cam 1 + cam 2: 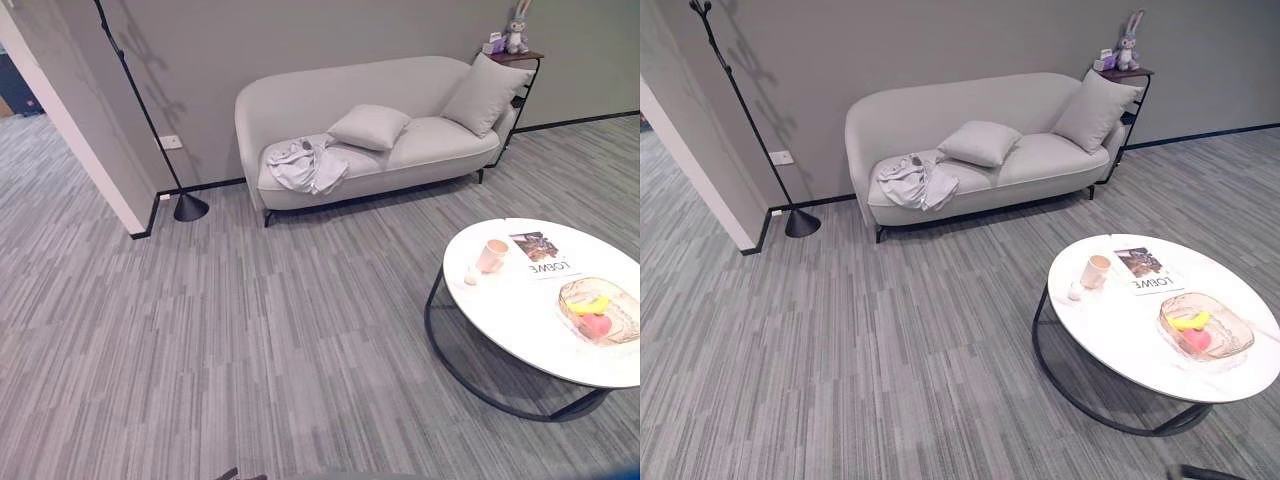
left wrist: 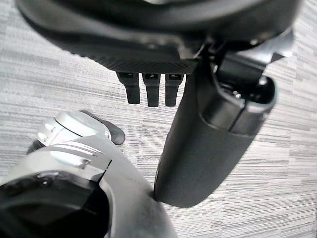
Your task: Hang the clothes on the sofa on the clothes rack.
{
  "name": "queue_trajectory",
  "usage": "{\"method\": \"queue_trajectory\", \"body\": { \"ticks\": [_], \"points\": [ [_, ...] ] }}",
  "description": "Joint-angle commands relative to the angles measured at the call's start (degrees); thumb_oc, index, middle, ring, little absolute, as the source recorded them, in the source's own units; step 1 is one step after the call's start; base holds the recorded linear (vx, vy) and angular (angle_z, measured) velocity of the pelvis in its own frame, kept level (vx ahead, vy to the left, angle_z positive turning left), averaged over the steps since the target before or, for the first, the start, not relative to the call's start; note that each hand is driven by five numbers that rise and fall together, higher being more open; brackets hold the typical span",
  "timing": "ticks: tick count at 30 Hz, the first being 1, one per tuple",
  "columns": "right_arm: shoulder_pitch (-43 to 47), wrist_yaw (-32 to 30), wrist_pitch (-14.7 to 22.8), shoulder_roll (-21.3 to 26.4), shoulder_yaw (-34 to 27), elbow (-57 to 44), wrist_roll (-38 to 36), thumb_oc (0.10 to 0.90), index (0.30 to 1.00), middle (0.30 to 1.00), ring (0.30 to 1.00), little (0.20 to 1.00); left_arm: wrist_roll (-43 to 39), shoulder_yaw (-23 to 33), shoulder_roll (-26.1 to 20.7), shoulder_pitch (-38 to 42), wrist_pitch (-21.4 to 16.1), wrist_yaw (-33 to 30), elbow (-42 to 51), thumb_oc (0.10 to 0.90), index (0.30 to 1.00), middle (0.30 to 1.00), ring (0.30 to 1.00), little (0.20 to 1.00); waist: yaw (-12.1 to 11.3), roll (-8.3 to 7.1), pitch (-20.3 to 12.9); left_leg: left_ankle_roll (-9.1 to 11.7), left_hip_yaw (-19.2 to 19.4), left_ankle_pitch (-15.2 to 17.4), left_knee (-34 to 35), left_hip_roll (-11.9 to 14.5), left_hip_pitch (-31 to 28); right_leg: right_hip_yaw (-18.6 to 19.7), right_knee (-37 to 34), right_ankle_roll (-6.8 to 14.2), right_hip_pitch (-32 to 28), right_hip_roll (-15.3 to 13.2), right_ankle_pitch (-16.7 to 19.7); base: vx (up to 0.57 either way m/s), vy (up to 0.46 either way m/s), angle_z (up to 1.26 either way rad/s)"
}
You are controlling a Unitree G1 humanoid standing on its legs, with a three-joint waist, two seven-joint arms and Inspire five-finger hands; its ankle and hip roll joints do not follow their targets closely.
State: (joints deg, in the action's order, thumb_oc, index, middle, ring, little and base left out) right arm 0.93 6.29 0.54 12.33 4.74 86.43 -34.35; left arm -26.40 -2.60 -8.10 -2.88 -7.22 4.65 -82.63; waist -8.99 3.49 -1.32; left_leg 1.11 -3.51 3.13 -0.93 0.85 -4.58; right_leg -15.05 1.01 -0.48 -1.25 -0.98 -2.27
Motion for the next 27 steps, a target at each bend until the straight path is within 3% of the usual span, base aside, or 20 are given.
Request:
{"method": "queue_trajectory", "body": {
  "ticks": [1,8,10,17,27],
  "points": [
    [1.25,0.99,0.56,-1.60,1.51,3.06,3.09,0.800,0.900,0.900,0.900,0.900,2.58,-1.45,0.62,-0.26,-1.03,0.84,-2.83,0.800,0.900,0.900,0.900,0.900,-0.75,-3.75,0.25,-0.69,-2.35,-3.81,5.93,-2.49,2.02,1.01,-6.01,5.88,-5.71,-5.43,2.65,0.00,-0.006,0.03],
    [3.26,0.27,0.92,-1.74,4.14,2.28,6.27,0.800,0.900,0.900,0.900,0.900,3.80,-6.46,1.45,0.93,-1.65,1.82,0.95,0.800,0.900,0.900,0.900,0.900,-1.46,-3.83,0.25,-0.67,-3.27,-3.63,5.93,-2.57,1.39,0.34,-6.01,5.89,-6.57,-5.68,2.46,0.00,-0.001,0.08],
    [3.69,0.05,0.70,-1.87,6.62,1.78,10.48,0.800,0.900,0.900,0.900,0.900,6.01,-8.76,1.81,1.00,-1.46,2.48,1.01,0.800,0.900,0.900,0.900,0.900,-1.49,-3.90,0.27,-0.74,-3.49,-3.46,5.93,-2.53,1.02,0.23,-6.01,5.90,-7.03,-5.75,2.43,0.00,0.000,0.02],
    [3.43,-0.29,0.36,-2.06,11.00,-0.11,18.85,0.800,0.900,0.900,0.900,0.900,9.07,-9.51,1.37,1.33,-1.28,1.59,1.25,0.800,0.900,0.900,0.900,0.900,-1.44,-3.99,0.54,-0.98,-3.82,-3.04,5.93,-2.71,0.08,-0.07,-6.01,5.96,-7.82,-6.20,2.51,0.00,0.004,0.00],
    [3.22,0.13,0.08,-2.27,12.51,-1.00,20.77,0.800,0.900,0.900,0.900,0.900,11.31,-11.05,1.19,1.44,-1.53,0.99,1.60,0.800,0.900,0.900,0.900,0.900,-0.67,-4.24,1.78,-1.54,-3.26,-2.60,5.93,-3.40,-0.04,0.81,-6.01,6.45,-7.54,-6.85,3.08,0.00,0.027,-0.01]
  ]
}}
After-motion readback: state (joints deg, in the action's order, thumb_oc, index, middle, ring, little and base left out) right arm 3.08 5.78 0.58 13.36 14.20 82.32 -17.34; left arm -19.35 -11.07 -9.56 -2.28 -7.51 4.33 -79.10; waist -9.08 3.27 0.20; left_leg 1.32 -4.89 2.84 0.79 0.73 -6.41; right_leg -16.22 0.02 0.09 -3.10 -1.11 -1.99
